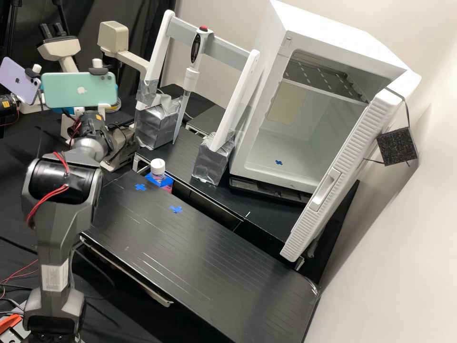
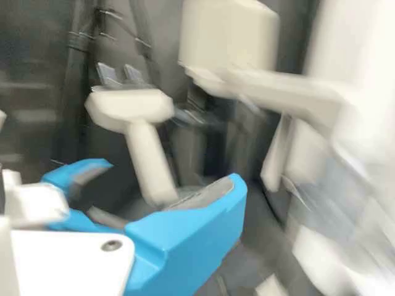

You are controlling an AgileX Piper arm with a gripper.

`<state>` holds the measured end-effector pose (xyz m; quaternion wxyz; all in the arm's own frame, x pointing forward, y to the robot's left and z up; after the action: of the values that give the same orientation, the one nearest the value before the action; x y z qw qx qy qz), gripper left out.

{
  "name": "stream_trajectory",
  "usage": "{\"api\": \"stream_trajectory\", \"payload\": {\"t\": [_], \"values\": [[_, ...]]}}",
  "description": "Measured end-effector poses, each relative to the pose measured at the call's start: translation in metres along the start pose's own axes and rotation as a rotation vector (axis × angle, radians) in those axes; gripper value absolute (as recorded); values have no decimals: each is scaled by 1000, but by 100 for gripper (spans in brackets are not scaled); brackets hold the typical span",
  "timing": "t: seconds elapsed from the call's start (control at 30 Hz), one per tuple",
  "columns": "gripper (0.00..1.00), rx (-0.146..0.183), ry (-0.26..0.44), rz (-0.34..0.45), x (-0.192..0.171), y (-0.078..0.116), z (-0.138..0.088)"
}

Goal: Move the petri dish to the bench

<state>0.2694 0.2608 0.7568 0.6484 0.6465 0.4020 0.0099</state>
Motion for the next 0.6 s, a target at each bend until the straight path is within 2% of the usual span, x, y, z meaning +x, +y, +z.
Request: {"api": "stream_trajectory", "payload": {"t": [0.07,0.17,0.3,0.43,0.47,0.6], "values": [[100,27,0,14,-13,1,-4],[100,22,50,21,-30,-1,-18],[100,5,97,38,-33,-1,-29],[100,-17,81,42,-26,-2,-28],[100,-14,69,41,-22,-3,-26],[100,-40,8,39,-3,-2,-18]]}}
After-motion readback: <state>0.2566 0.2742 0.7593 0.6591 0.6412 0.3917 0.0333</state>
